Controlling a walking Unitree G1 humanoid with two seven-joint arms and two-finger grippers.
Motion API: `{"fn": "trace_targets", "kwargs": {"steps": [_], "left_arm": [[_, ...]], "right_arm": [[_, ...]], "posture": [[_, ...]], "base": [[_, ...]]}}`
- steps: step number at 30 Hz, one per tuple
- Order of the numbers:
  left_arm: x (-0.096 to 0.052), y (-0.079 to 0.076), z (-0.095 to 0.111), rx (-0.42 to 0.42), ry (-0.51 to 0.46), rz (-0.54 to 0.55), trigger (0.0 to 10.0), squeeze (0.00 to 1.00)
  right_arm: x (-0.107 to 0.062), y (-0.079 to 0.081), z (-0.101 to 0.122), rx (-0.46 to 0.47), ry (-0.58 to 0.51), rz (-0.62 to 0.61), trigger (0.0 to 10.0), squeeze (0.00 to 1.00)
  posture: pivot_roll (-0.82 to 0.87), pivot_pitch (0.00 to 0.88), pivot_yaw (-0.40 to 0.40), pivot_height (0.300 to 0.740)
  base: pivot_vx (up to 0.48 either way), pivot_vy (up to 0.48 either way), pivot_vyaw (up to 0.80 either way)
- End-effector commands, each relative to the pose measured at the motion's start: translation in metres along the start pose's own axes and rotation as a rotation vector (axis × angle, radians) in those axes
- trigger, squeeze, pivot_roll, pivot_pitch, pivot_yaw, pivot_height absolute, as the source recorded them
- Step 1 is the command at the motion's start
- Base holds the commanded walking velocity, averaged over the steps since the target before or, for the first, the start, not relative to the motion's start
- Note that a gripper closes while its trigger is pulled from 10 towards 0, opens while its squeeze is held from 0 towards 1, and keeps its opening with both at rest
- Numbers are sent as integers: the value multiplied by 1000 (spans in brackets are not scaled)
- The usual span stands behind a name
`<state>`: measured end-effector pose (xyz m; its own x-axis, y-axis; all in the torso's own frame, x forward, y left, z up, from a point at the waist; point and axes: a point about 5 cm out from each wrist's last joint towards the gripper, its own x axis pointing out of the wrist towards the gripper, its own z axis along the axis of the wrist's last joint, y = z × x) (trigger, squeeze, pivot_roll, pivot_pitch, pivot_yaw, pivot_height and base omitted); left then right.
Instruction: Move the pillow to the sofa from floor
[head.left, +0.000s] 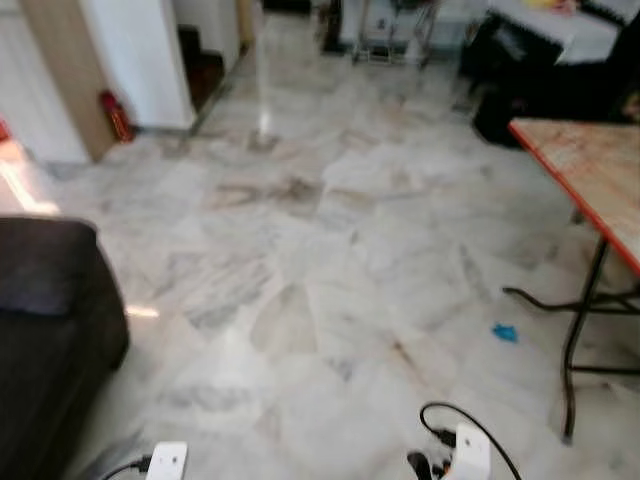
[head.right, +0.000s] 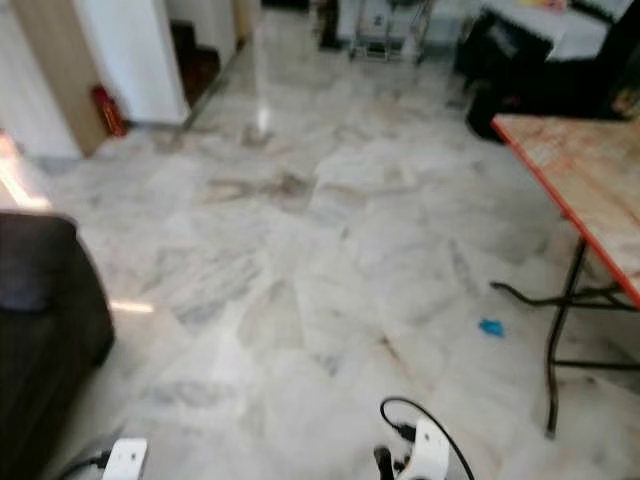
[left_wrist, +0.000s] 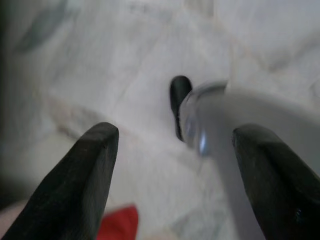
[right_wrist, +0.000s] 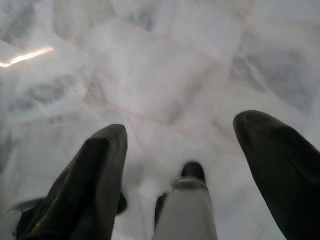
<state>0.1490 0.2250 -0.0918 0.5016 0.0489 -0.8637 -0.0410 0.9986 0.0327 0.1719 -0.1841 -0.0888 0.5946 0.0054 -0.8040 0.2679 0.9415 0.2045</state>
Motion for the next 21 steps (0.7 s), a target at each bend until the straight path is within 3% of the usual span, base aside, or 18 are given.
{"fn": "trace_targets", "kwargs": {"steps": [1,6,13,16,21], "left_arm": [[-2,12,3,1,-2,23,10000,0],[-6,28,2,-7,-3,39,10000,0],[-6,30,1,-11,-3,40,10000,0],[-6,27,-1,-13,-3,36,10000,0],[-1,2,-2,-14,0,6,10000,0]], "right_arm": [[0,-1,1,7,-4,-7,10000,0],[0,-2,1,3,-3,-7,10000,0],[0,-3,2,0,-3,-9,10000,0],[0,-4,2,-2,-3,-10,10000,0],[0,-4,1,-3,1,-12,10000,0]], "posture": [[-9,0,-36,740],[-8,0,-39,740],[-7,0,-44,740],[-8,0,-45,740],[-5,0,-49,740]], "base": [[-322,0,0],[-319,0,0],[-321,0,0],[-316,0,0],[-319,0,0]]}}
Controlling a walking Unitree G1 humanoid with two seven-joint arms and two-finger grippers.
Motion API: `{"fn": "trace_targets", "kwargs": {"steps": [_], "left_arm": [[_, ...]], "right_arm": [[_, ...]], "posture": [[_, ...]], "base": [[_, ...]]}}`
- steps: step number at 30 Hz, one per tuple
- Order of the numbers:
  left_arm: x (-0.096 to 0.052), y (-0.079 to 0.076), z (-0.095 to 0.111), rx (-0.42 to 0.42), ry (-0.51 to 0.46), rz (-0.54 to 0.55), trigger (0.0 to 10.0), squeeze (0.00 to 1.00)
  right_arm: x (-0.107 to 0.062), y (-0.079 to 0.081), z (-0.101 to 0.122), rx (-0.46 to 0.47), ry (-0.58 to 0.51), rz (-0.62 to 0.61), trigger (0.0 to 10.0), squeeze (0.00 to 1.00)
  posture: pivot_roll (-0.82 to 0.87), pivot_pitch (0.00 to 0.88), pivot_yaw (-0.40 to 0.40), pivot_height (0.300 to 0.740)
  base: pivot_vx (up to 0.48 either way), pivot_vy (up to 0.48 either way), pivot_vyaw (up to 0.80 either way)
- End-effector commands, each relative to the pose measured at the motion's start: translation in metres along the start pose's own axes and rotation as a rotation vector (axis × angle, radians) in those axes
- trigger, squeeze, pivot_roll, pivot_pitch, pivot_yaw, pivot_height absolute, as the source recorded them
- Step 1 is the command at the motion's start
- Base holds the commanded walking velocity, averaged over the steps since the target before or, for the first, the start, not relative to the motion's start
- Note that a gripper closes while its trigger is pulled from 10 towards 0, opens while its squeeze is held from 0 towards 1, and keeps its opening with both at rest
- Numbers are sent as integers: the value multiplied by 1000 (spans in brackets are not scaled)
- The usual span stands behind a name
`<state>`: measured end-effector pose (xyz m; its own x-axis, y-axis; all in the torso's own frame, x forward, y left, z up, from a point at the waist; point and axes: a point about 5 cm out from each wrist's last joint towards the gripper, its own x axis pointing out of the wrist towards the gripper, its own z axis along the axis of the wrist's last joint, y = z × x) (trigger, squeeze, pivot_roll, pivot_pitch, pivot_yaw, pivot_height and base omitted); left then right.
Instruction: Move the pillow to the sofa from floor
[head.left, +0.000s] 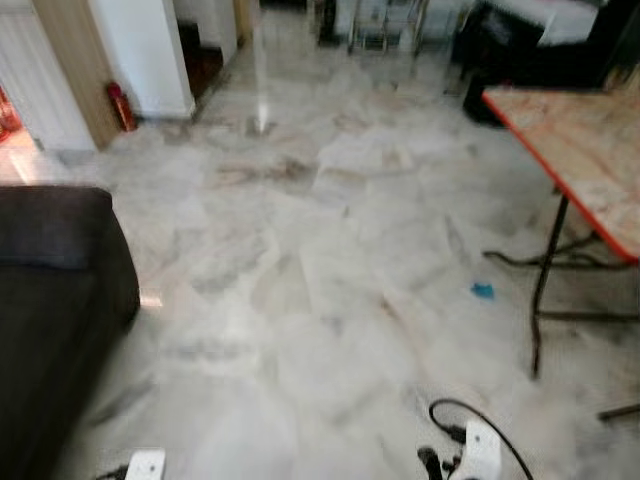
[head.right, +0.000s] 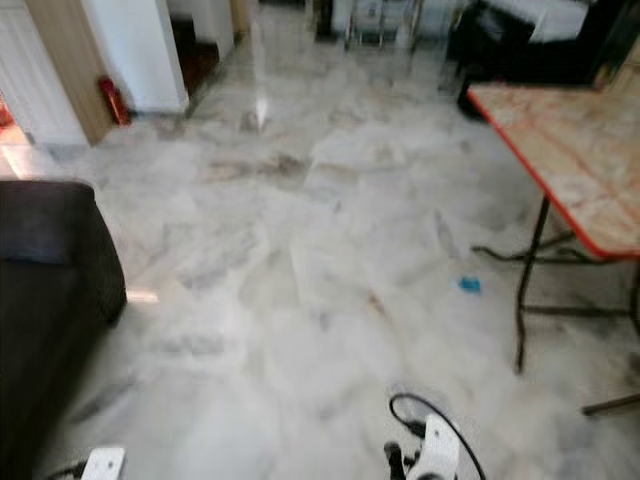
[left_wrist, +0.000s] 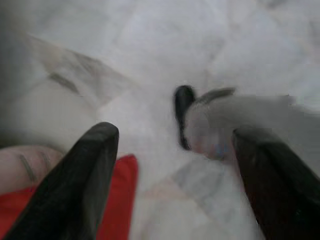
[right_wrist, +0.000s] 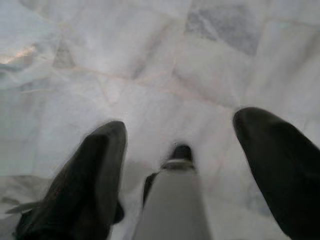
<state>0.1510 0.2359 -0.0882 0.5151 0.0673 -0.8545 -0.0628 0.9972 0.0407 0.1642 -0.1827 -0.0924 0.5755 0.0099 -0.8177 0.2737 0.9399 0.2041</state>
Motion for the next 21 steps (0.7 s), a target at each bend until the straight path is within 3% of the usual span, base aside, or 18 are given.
{"fn": "trace_targets", "kwargs": {"steps": [1,11,19,21], "left_arm": [[1,-11,-6,0,16,-14,10000,0],[5,-32,1,-2,10,-31,10000,0],[5,-23,7,-2,5,-17,10000,0],[4,-15,8,-3,4,-7,10000,0]], "right_arm": [[1,-3,10,-8,-23,-9,10000,0],[1,-3,9,-4,-24,-9,10000,0],[0,-5,8,-4,-17,-16,10000,0],[0,-7,7,-1,-12,-21,10000,0]], "posture": [[-5,0,-49,740],[0,0,-54,740],[-5,0,-51,740],[-5,0,-51,740]], "base": [[-322,0,0],[-321,0,0],[-321,0,0],[-319,0,0]]}}
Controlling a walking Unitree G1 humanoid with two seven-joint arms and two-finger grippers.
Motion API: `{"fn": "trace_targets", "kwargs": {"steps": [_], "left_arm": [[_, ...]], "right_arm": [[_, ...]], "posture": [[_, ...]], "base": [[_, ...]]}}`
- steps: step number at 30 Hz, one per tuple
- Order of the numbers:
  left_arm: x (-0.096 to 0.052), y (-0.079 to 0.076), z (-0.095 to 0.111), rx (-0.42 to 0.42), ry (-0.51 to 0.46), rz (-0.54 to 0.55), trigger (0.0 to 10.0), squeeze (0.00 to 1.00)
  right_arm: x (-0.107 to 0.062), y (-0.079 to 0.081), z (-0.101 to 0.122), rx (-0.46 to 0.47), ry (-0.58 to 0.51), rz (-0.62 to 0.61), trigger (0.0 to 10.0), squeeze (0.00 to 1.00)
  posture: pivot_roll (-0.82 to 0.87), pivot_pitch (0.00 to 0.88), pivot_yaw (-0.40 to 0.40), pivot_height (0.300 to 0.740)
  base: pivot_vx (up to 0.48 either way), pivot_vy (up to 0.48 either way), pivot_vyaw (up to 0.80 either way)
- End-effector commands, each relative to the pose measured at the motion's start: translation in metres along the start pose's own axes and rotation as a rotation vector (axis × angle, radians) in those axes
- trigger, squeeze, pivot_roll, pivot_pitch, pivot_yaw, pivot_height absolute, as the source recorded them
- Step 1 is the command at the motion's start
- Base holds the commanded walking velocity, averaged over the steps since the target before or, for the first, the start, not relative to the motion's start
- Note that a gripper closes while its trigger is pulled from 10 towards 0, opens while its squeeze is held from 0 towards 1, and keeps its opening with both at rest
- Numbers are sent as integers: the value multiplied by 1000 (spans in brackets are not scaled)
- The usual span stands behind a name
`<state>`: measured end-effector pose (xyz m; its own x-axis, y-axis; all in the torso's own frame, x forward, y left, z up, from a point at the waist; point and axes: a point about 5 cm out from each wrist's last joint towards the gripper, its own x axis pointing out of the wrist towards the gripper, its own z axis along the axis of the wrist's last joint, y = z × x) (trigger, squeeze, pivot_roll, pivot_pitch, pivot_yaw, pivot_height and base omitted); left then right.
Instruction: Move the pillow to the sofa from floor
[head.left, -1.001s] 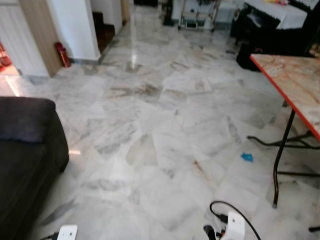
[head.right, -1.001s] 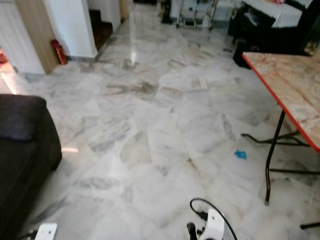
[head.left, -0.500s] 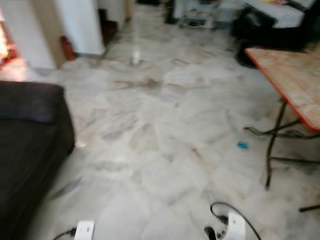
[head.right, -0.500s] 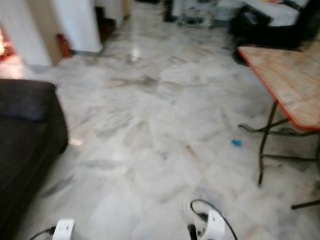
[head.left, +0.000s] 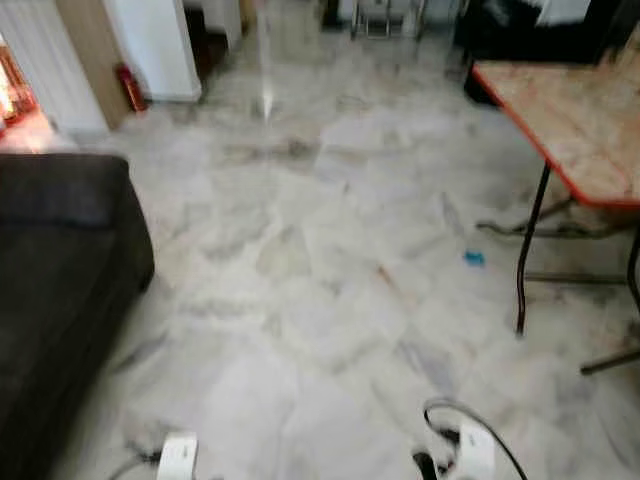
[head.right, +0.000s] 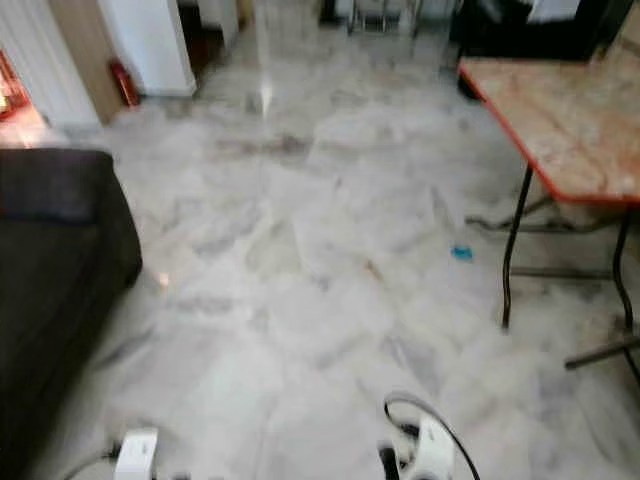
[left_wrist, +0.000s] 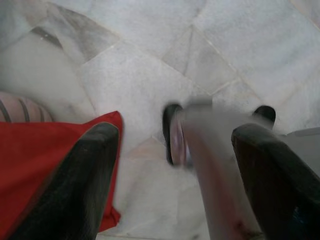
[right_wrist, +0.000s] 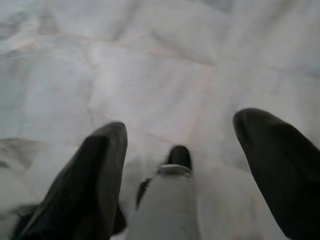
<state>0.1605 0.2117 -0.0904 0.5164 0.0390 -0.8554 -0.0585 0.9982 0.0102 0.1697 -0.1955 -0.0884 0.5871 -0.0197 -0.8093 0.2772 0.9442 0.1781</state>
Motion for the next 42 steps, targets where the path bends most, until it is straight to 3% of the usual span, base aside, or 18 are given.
{"fn": "trace_targets", "kwargs": {"steps": [1,5,10,13,15,21,24,33,42], "left_arm": [[-2,15,3,8,3,27,10000,0],[-5,27,0,7,6,39,10000,0],[-6,30,-3,7,10,39,10000,0],[-5,22,-8,7,15,29,10000,0],[-2,3,-11,10,18,7,10000,0],[-1,-7,-12,12,19,-4,10000,0],[-1,-4,-11,11,19,0,10000,0],[-6,24,-9,6,17,34,10000,0],[-5,13,-13,10,20,19,10000,0]], "right_arm": [[0,2,-5,13,14,-1,10000,0],[-1,1,-7,15,18,-6,10000,0],[-1,0,-8,16,20,-9,10000,0],[-1,0,-8,15,21,-10,10000,0],[-1,-1,-8,14,20,-10,10000,0],[-1,-1,-7,13,18,-11,10000,0],[-1,-1,-7,12,18,-10,10000,0],[-1,1,-7,11,15,-8,10000,0],[-1,2,-7,11,15,-3,10000,0]], "posture": [[-5,0,-50,740],[-8,0,-48,740],[-6,0,-50,740],[-6,0,-51,740],[-5,0,-52,740],[-5,0,-53,740],[-5,0,-52,740],[-5,0,-53,740],[-2,0,-53,740]], "base": [[-322,0,0],[-325,0,0],[-326,0,0],[-326,0,0],[-324,0,0],[-327,0,0],[-324,0,0],[-326,0,0],[-326,0,0]]}}
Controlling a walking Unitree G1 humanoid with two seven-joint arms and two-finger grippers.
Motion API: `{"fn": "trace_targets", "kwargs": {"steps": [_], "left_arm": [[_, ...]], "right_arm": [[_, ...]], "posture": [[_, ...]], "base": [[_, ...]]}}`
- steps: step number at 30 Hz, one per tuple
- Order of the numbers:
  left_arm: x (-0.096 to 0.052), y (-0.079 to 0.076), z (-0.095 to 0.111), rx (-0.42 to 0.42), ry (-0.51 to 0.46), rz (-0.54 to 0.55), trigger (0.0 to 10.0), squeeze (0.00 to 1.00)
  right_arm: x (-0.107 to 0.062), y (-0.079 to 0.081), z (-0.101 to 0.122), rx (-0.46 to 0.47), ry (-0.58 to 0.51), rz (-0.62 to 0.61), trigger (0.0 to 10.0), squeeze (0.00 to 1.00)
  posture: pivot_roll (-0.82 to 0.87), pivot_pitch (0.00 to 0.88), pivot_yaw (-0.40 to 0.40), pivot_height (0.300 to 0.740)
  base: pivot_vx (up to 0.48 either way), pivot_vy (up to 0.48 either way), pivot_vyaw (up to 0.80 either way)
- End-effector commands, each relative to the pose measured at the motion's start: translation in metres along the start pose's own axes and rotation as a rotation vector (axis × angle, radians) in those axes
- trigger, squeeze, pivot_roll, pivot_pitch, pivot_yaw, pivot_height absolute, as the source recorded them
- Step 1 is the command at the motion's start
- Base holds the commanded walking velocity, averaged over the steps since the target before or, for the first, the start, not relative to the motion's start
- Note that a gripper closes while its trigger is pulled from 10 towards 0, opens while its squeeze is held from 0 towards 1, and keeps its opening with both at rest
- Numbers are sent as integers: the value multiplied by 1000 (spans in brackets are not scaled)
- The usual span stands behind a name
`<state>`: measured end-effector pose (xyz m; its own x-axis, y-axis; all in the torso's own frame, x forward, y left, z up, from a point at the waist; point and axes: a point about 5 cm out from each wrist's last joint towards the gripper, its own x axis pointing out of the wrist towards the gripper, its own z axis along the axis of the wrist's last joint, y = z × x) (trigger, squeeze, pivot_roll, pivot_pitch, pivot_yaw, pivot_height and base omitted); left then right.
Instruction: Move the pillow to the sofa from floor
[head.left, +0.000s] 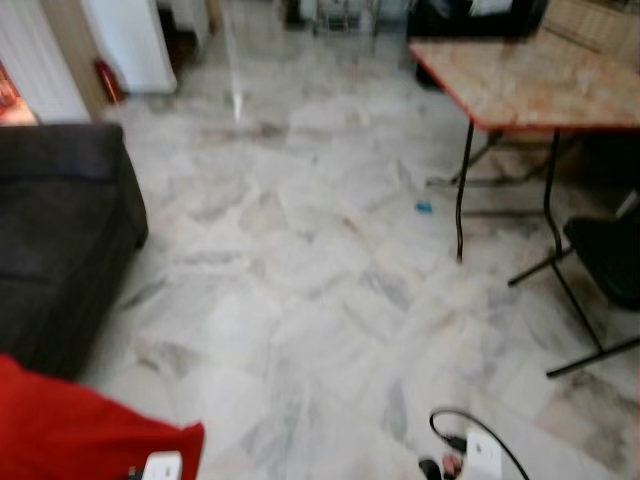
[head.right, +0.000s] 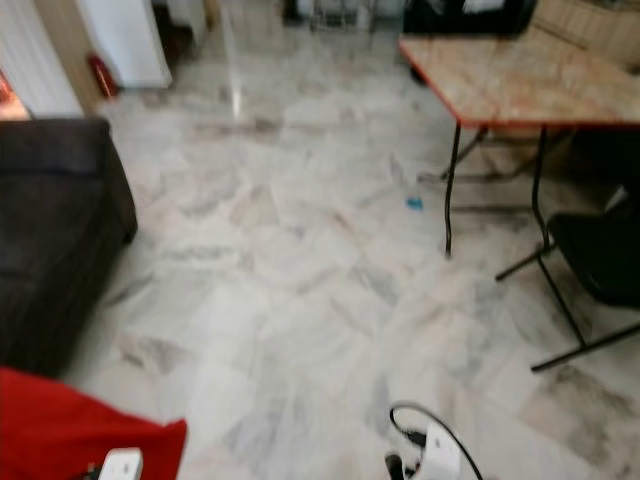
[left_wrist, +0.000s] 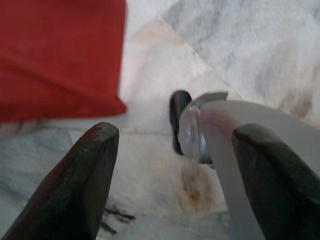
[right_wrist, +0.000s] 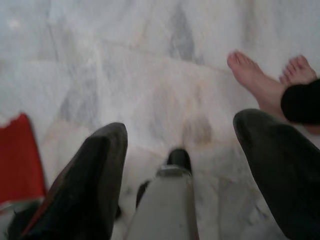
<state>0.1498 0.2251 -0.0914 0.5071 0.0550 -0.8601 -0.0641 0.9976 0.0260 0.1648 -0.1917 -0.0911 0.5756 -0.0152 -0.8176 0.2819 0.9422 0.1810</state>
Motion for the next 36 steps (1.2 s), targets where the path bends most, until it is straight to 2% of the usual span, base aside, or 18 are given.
{"fn": "trace_targets", "kwargs": {"steps": [1,17,21,33,36], "left_arm": [[0,-5,-4,8,11,-2,10000,0],[5,-41,1,22,5,-34,10000,0],[4,-27,-1,15,6,-19,10000,0],[3,-25,-2,3,6,-12,10000,0],[3,-25,-3,-2,8,-12,10000,0]], "right_arm": [[0,1,-1,5,0,-3,10000,0],[0,3,-1,5,1,2,10000,0],[0,4,-1,5,0,4,10000,0],[1,6,-1,8,-5,9,10000,0],[1,6,2,-24,-20,14,10000,0]], "posture": [[-2,0,-52,740],[2,0,-50,740],[2,0,-49,740],[5,0,-49,740],[6,0,-49,740]], "base": [[-322,0,0],[-38,0,0],[0,0,0],[0,0,0],[0,115,0]]}}
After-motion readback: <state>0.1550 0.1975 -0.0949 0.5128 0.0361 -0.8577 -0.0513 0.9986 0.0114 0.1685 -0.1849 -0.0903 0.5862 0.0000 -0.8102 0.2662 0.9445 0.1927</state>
